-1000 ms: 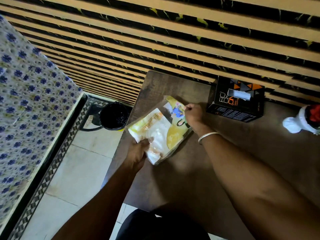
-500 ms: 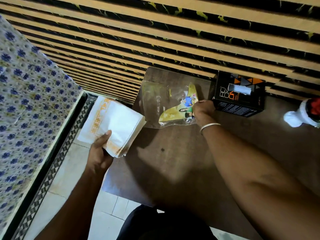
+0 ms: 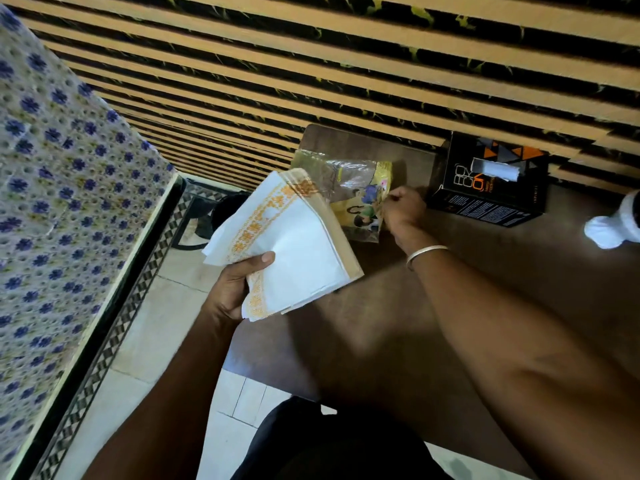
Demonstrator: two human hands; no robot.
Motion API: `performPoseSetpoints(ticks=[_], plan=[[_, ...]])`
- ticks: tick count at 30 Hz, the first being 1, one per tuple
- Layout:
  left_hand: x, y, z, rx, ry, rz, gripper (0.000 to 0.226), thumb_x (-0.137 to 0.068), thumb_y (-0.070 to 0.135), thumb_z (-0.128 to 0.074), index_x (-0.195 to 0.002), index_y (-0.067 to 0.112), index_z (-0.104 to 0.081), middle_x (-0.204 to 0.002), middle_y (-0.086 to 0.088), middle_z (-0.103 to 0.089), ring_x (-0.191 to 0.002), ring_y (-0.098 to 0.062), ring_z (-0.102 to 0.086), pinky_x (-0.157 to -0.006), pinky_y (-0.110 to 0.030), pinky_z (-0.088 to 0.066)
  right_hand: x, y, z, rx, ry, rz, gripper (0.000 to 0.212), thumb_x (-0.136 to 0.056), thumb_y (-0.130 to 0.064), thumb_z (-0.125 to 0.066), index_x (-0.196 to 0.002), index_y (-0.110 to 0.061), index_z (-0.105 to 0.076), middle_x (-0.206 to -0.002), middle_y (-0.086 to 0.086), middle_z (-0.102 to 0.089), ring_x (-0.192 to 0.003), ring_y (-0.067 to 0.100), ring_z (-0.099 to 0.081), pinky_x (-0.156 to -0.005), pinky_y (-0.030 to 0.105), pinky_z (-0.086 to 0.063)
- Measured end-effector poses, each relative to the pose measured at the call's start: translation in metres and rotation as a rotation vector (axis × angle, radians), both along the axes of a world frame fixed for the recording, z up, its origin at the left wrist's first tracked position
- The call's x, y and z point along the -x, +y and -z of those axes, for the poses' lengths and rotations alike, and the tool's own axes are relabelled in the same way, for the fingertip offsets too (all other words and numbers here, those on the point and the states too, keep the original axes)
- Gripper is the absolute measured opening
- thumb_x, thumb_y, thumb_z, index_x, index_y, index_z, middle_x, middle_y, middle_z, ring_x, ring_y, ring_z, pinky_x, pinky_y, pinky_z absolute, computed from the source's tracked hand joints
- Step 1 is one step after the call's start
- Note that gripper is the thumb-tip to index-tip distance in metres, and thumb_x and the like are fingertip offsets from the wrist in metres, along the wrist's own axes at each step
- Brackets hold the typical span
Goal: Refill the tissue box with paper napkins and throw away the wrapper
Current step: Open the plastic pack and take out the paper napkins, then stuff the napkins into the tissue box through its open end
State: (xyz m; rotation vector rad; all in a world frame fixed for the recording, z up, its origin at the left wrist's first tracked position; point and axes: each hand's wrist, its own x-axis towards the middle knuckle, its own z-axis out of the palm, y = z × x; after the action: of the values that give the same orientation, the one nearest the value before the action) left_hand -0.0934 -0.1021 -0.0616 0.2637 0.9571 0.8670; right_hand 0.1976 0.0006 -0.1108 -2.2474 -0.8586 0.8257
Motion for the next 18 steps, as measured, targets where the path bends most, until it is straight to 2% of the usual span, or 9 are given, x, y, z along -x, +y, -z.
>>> performPoseSetpoints(ticks=[3, 4, 6, 9, 10, 12, 13, 15, 18], plan=[[-0.012, -0.002, 0.006, 0.069, -0.029, 0.145, 0.042, -0.085, -0.002, -0.054, -0.124, 0.010, -0.062, -0.116, -0.011, -0.073, -0.100, -0.029, -0.073, -0.078, -0.044, -0.061, 0.003, 0.002, 0.006, -0.050, 0.053, -0.069, 0.017, -0.088, 0.004, -0.058, -0.097, -0.001, -0.072, -0.098, 0.012, -0.072, -0.084, 0.015, -0.059, -0.054, 0.011, -0.042], [-0.015, -0.004, 0.013, 0.085, -0.015, 0.186, 0.042, -0.084, -0.003, -0.057, -0.124, 0.008, -0.063, -0.118, -0.013, -0.073, -0.102, -0.030, -0.072, -0.079, -0.045, -0.060, 0.004, 0.002, 0.006, -0.058, 0.079, -0.081, 0.016, -0.088, 0.004, -0.058, -0.095, 0.000, -0.071, -0.093, 0.010, -0.069, -0.083, 0.016, -0.059, -0.054, 0.008, -0.043], [-0.020, -0.009, 0.030, 0.091, 0.058, 0.243, 0.048, -0.081, -0.009, -0.063, -0.127, 0.005, -0.062, -0.125, -0.018, -0.069, -0.109, -0.034, -0.069, -0.084, -0.048, -0.058, 0.006, 0.003, 0.008, -0.076, 0.132, -0.089, 0.014, -0.088, 0.005, -0.057, -0.090, -0.002, -0.070, -0.087, 0.010, -0.066, -0.083, 0.022, -0.061, -0.061, 0.017, -0.050], [-0.026, -0.021, 0.052, 0.109, 0.224, 0.318, 0.043, -0.082, -0.012, -0.064, -0.122, 0.004, -0.066, -0.128, -0.020, -0.067, -0.111, -0.035, -0.068, -0.092, -0.047, -0.056, 0.006, 0.005, 0.014, -0.108, 0.153, -0.101, 0.013, -0.087, 0.005, -0.059, -0.094, 0.002, -0.069, -0.095, 0.019, -0.070, -0.085, 0.022, -0.061, -0.058, 0.009, -0.043], [-0.027, -0.024, 0.057, 0.127, 0.271, 0.330, 0.041, -0.082, -0.010, -0.065, -0.121, 0.002, -0.066, -0.127, -0.020, -0.068, -0.109, -0.034, -0.070, -0.090, -0.044, -0.057, 0.007, 0.003, 0.012, -0.098, 0.145, -0.119, 0.014, -0.088, 0.001, -0.062, -0.100, 0.001, -0.068, -0.102, 0.019, -0.071, -0.090, 0.022, -0.062, -0.063, 0.011, -0.044], [-0.029, -0.028, 0.062, 0.140, 0.329, 0.304, 0.040, -0.081, -0.009, -0.067, -0.120, 0.000, -0.066, -0.122, -0.019, -0.071, -0.104, -0.032, -0.072, -0.082, -0.039, -0.060, 0.005, 0.000, 0.012, -0.053, 0.099, -0.181, 0.034, -0.084, -0.018, -0.071, -0.116, -0.013, -0.061, -0.122, 0.013, -0.064, -0.108, 0.026, -0.061, -0.085, 0.027, -0.051], [-0.029, -0.029, 0.064, 0.128, 0.353, 0.289, 0.040, -0.081, -0.008, -0.069, -0.120, -0.001, -0.066, -0.119, -0.018, -0.072, -0.104, -0.032, -0.072, -0.081, -0.037, -0.060, 0.005, -0.004, 0.014, -0.034, 0.050, -0.241, 0.049, -0.079, -0.029, -0.075, -0.124, -0.021, -0.055, -0.133, 0.013, -0.053, -0.119, 0.028, -0.055, -0.096, 0.035, -0.049], [-0.032, -0.029, 0.063, 0.083, 0.373, 0.274, 0.043, -0.080, -0.005, -0.072, -0.122, -0.001, -0.064, -0.118, -0.017, -0.073, -0.108, -0.035, -0.070, -0.083, -0.039, -0.060, 0.006, -0.012, 0.011, -0.014, -0.091, -0.382, 0.074, -0.073, -0.041, -0.079, -0.136, -0.030, -0.043, -0.148, 0.013, -0.029, -0.137, 0.034, -0.033, -0.112, 0.045, -0.037], [-0.034, -0.027, 0.061, 0.046, 0.448, 0.233, 0.043, -0.079, 0.000, -0.076, -0.120, 0.003, -0.066, -0.113, -0.012, -0.075, -0.106, -0.034, -0.071, -0.087, -0.041, -0.059, 0.012, -0.028, -0.001, -0.030, -0.330, -0.563, 0.085, -0.072, -0.051, -0.076, -0.145, -0.035, -0.036, -0.157, 0.013, -0.016, -0.142, 0.038, -0.019, -0.116, 0.048, -0.027]])
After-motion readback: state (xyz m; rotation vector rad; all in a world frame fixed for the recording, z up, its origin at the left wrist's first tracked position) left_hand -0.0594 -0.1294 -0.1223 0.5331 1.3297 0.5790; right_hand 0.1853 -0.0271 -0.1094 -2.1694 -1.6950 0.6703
